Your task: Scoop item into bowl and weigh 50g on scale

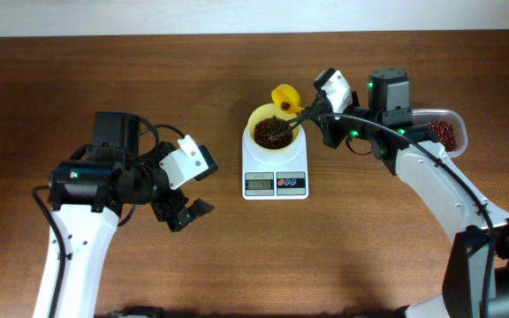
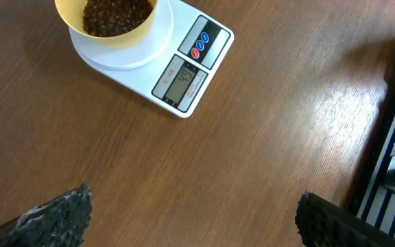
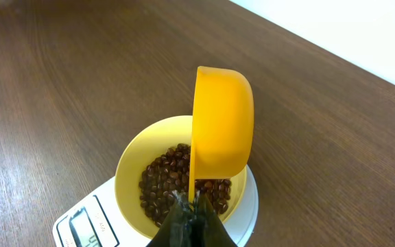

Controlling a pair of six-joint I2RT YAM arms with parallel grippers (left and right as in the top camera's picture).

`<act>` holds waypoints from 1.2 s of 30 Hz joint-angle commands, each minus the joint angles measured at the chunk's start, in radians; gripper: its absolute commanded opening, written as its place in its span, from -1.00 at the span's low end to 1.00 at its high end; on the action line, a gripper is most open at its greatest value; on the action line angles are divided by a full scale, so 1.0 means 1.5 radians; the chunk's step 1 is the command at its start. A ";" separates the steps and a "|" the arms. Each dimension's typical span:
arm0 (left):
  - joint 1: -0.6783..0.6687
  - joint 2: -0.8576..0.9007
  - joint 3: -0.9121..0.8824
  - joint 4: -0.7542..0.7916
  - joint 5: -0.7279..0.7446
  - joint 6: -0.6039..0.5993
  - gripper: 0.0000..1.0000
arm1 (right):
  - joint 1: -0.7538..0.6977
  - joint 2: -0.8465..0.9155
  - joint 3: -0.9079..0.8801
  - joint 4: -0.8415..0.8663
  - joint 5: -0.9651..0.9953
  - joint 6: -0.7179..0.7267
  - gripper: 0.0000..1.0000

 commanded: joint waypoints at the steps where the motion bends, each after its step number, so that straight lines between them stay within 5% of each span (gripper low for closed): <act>1: 0.004 -0.010 -0.002 -0.001 0.009 0.008 0.98 | 0.004 -0.013 0.008 0.000 -0.001 -0.005 -0.92; 34: 0.004 -0.010 -0.002 -0.001 0.009 0.008 0.98 | 0.013 -0.033 0.008 0.018 -0.086 0.010 -0.92; 36: 0.004 -0.010 -0.002 -0.001 0.009 0.008 0.98 | 0.020 -0.030 0.008 -0.027 0.010 0.012 -0.92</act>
